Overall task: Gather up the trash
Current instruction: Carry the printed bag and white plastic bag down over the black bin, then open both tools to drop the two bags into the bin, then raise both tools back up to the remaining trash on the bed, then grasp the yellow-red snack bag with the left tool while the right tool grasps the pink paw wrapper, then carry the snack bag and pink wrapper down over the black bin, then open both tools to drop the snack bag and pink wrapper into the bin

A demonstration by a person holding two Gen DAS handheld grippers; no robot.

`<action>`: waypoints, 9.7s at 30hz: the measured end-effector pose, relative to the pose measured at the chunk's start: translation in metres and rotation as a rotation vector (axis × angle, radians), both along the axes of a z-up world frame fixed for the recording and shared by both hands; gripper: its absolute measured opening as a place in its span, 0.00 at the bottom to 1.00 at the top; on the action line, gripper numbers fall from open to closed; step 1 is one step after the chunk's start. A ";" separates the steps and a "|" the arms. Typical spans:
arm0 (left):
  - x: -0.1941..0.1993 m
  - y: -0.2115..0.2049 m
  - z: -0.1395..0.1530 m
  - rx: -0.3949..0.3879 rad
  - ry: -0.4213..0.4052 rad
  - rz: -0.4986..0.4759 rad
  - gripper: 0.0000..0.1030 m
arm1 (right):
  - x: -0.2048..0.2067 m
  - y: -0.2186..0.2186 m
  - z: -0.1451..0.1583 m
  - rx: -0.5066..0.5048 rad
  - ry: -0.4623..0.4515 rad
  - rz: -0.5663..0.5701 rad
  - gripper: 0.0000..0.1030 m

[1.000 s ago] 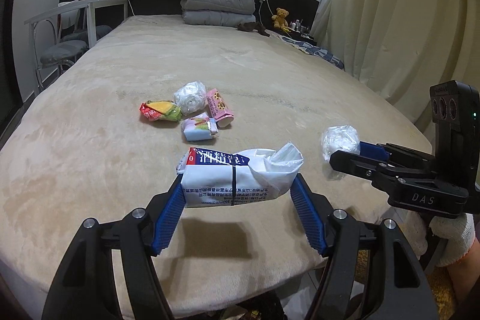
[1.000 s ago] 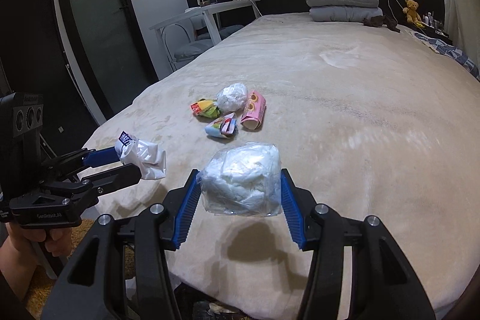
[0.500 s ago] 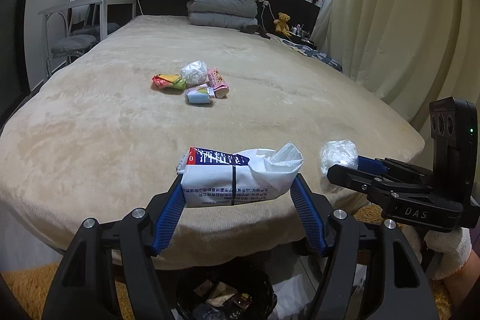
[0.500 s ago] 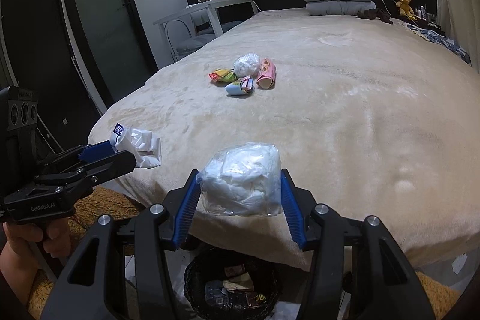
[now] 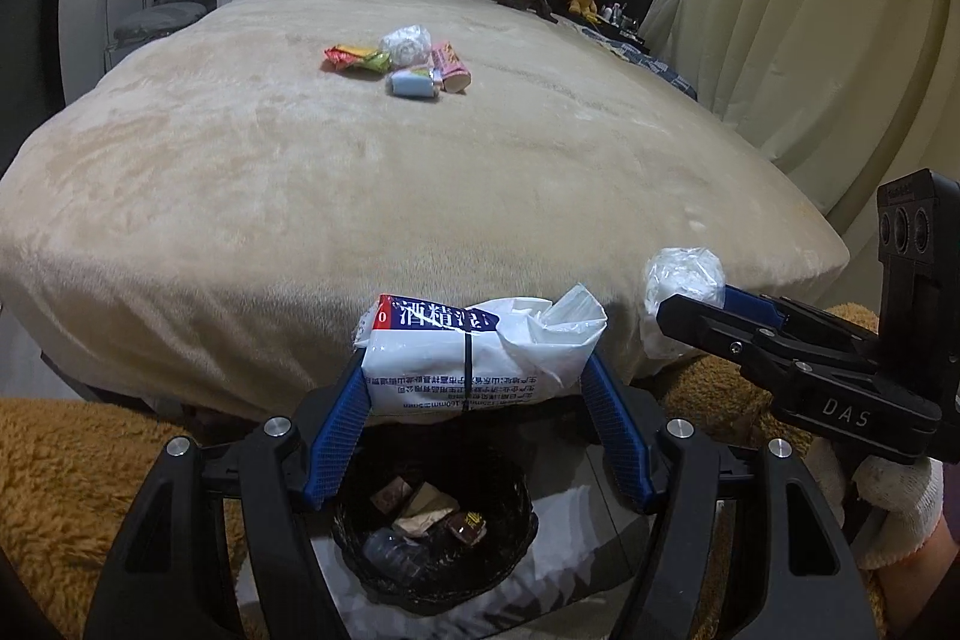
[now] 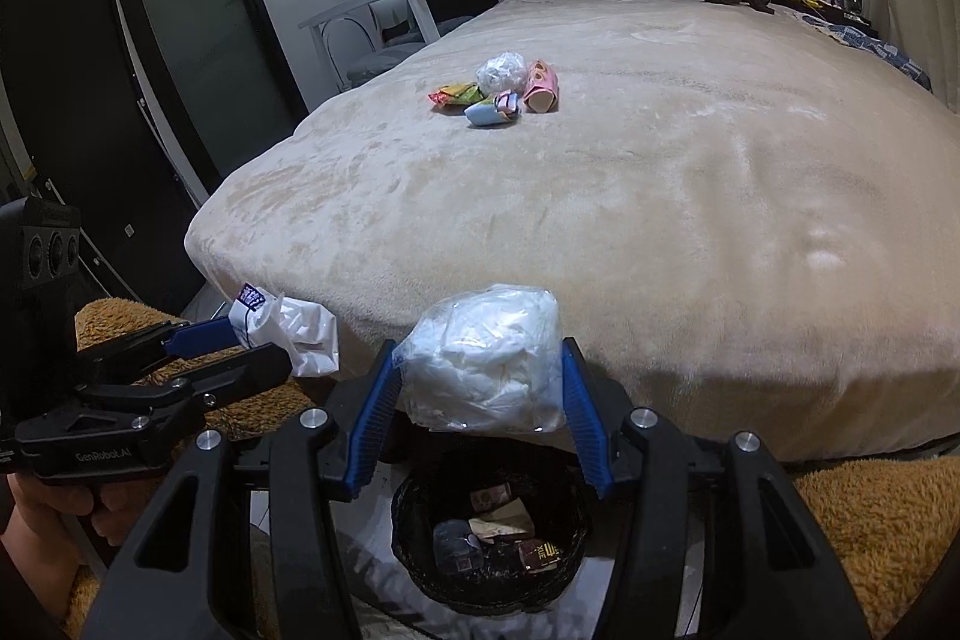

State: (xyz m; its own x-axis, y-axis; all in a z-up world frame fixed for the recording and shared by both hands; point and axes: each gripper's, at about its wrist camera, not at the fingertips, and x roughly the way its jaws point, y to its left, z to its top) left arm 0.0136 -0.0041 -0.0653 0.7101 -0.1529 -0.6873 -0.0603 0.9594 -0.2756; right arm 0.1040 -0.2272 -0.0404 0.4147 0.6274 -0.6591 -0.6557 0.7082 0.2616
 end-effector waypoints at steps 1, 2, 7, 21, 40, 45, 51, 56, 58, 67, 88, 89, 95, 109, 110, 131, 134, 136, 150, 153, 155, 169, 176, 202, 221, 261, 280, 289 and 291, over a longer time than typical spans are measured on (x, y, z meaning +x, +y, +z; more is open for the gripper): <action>-0.001 -0.001 -0.003 -0.006 0.010 -0.002 0.66 | -0.003 0.000 -0.002 -0.005 0.003 -0.002 0.52; -0.002 -0.003 -0.005 -0.011 0.018 -0.002 0.66 | -0.005 0.001 -0.003 -0.007 0.006 -0.003 0.52; -0.002 -0.007 -0.019 -0.019 0.087 0.004 0.66 | -0.005 -0.003 -0.012 0.000 0.068 -0.030 0.52; 0.015 -0.005 -0.072 -0.108 0.338 0.006 0.66 | 0.014 -0.002 -0.070 -0.076 0.358 -0.104 0.52; 0.025 -0.011 -0.114 -0.165 0.523 -0.009 0.66 | 0.027 0.004 -0.130 -0.173 0.621 -0.108 0.52; 0.027 -0.014 -0.120 -0.148 0.551 -0.020 0.67 | 0.025 0.009 -0.136 -0.182 0.641 -0.103 0.53; 0.030 -0.020 -0.123 -0.117 0.571 -0.049 0.76 | 0.023 0.011 -0.134 -0.177 0.635 -0.107 0.62; 0.029 -0.014 -0.121 -0.110 0.562 -0.013 0.77 | 0.027 0.007 -0.135 -0.170 0.639 -0.127 0.63; 0.028 -0.012 -0.118 -0.113 0.551 -0.004 0.77 | 0.028 0.006 -0.135 -0.167 0.640 -0.127 0.63; 0.025 -0.005 -0.102 -0.096 0.463 0.033 0.77 | 0.029 0.001 -0.125 -0.145 0.599 -0.132 0.63; 0.030 0.032 -0.001 0.035 0.047 0.035 0.77 | 0.037 -0.010 -0.004 0.051 0.046 -0.038 0.64; 0.034 0.036 0.004 0.036 0.036 0.035 0.77 | 0.043 -0.009 0.000 0.056 0.035 -0.033 0.64; 0.062 0.058 0.030 0.069 -0.027 0.040 0.77 | 0.087 0.013 0.016 0.034 -0.033 -0.003 0.63; 0.143 0.109 0.048 0.102 -0.039 0.068 0.80 | 0.204 0.074 0.013 0.065 0.053 -0.005 0.64; 0.150 0.111 0.048 0.106 -0.037 0.065 0.82 | 0.212 0.079 0.012 0.068 0.056 -0.008 0.63; 0.283 0.137 0.014 0.167 0.045 0.007 0.86 | 0.296 0.139 -0.008 0.116 0.169 0.024 0.63; 0.294 0.137 0.008 0.166 0.062 0.013 0.86 | 0.302 0.144 -0.012 0.107 0.186 0.030 0.57; 0.302 0.139 0.005 0.163 0.069 0.019 0.86 | 0.305 0.146 -0.014 0.111 0.196 0.033 0.55; 0.305 0.139 0.003 0.196 0.033 0.011 0.63 | 0.303 0.138 -0.010 0.088 0.167 0.030 0.33; 0.299 0.134 0.008 0.210 0.022 0.008 0.63 | 0.300 0.132 -0.007 0.083 0.156 0.029 0.33; 0.295 0.131 0.011 0.214 0.017 0.005 0.63 | 0.297 0.126 -0.003 0.086 0.146 0.030 0.33; 0.248 0.100 0.041 0.208 -0.036 -0.025 0.63 | 0.264 0.093 0.012 0.083 0.116 0.003 0.33; 0.223 0.092 0.055 0.210 -0.068 -0.010 0.63 | 0.243 0.081 0.021 0.106 0.107 -0.005 0.33; 0.103 0.039 0.058 0.145 -0.141 -0.009 0.63 | 0.126 0.017 0.023 0.144 0.088 -0.028 0.34; 0.030 0.007 0.038 0.151 -0.127 -0.054 0.63 | 0.045 -0.008 0.012 0.138 0.084 -0.017 0.34; 0.012 -0.017 -0.082 -0.007 0.387 -0.037 0.63 | 0.012 0.010 -0.090 -0.108 0.495 -0.036 0.34; 0.019 -0.018 -0.115 -0.042 0.551 -0.047 0.67 | 0.019 0.016 -0.130 -0.192 0.644 -0.082 0.38; 0.018 -0.010 -0.113 -0.061 0.543 -0.013 0.73 | 0.022 0.013 -0.129 -0.173 0.647 -0.099 0.49; 0.017 -0.010 -0.112 -0.062 0.537 -0.013 0.73 | 0.022 0.013 -0.128 -0.172 0.645 -0.096 0.49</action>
State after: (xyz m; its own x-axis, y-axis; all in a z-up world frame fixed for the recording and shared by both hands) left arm 0.0308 -0.0140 -0.1769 0.2590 -0.2109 -0.9426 -0.1968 0.9439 -0.2653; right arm 0.1255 -0.2138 -0.1684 -0.0469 0.4717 -0.8805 -0.3377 0.8221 0.4584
